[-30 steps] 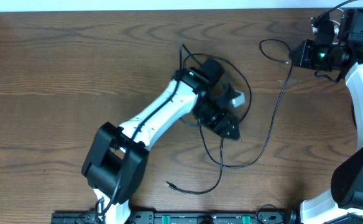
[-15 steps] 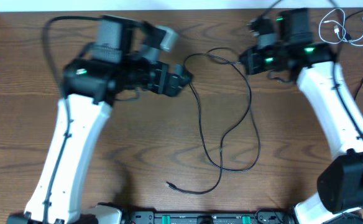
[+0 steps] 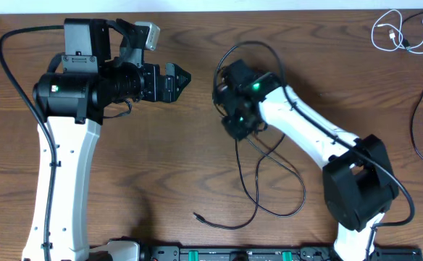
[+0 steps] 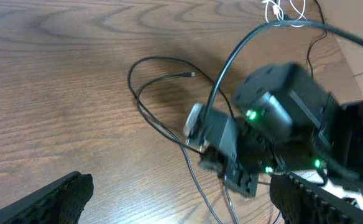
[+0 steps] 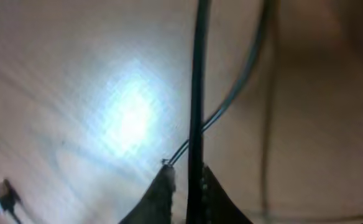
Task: Untangle cables
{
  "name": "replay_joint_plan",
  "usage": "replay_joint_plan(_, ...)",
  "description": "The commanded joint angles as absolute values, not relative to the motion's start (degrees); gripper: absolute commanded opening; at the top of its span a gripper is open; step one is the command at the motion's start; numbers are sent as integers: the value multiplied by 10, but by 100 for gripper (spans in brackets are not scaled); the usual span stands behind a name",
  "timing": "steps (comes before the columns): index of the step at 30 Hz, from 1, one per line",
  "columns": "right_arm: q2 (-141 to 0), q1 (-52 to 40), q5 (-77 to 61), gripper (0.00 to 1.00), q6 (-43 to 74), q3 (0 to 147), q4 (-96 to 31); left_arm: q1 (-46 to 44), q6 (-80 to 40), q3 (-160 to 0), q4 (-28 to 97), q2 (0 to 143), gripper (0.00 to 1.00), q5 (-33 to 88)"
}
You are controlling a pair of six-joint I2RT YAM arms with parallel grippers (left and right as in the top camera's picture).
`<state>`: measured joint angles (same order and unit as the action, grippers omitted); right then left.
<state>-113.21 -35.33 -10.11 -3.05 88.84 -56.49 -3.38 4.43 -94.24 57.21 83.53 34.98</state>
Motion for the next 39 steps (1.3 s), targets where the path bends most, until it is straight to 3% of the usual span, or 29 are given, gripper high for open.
replay_joint_plan(1,-1136,-381,-79,12,-44,890,-579,-31,40,-948,574,840,96,347)
replay_joint_plan(4,-1136,-394,-59,16,12,887,-579,-31,40,-948,575,842,96,337)
replay_joint_plan(8,-1136,-393,-46,48,103,881,-579,-31,40,-948,576,842,96,336)
replay_joint_plan(9,-1136,-393,-29,66,149,877,-579,-31,40,-948,576,842,96,336)
replay_joint_plan(11,-1136,-394,-14,76,245,867,-578,-31,40,-948,577,842,96,336)
replay_joint_plan(18,-1136,-394,18,88,370,803,-572,-31,40,-948,587,842,96,336)
replay_joint_plan(28,-1136,-392,-6,87,402,756,-552,-31,40,-948,592,842,96,336)
replay_joint_plan(39,-1136,-384,-9,77,361,721,-531,-31,40,-948,593,842,96,336)
